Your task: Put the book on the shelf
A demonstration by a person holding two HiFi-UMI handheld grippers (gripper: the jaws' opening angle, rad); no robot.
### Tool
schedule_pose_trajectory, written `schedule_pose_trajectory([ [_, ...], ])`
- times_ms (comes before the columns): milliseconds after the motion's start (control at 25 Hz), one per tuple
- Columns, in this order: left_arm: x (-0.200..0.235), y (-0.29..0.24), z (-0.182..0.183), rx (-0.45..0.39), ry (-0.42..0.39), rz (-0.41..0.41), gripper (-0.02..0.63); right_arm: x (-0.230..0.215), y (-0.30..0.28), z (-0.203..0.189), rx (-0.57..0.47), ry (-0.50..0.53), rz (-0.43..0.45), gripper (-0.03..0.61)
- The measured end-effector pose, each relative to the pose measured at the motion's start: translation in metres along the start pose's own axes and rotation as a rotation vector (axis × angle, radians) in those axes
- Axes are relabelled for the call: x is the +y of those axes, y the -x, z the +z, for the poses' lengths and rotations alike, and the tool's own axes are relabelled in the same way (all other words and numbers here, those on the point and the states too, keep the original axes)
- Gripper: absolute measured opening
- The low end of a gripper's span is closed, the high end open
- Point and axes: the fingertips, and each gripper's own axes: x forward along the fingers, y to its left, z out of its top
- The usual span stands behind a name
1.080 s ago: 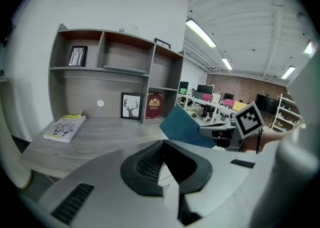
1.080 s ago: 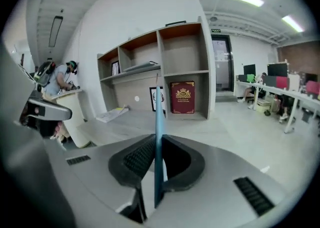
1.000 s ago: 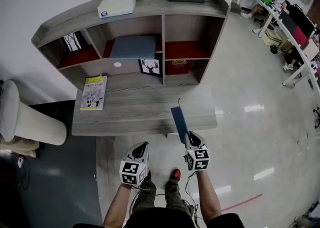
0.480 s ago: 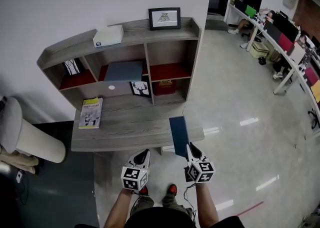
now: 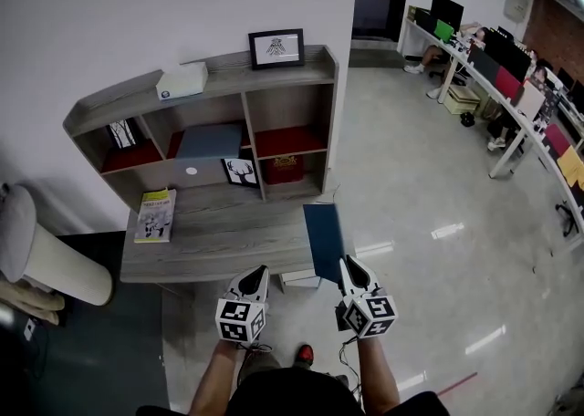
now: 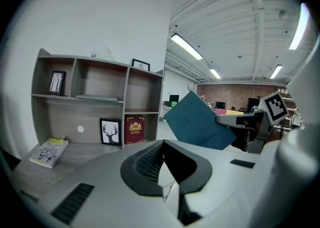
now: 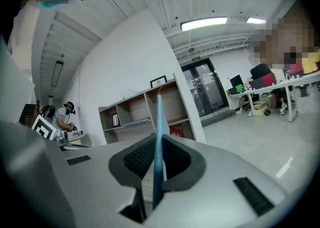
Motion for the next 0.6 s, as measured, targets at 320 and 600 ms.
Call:
schedule_pose_trajectory([
  [320,-0.009,-0.007,0.018,-0.022,-0.011,-0.001,0.008,0.0,0.003,0.024,-0.065,0.038,0.022,0.06],
  [600,0.011,-0.031,0.037,-0.029,-0.018,0.01,0.007,-0.007,-0.027,0.037,-0.084,0.035,0.036,0.06],
])
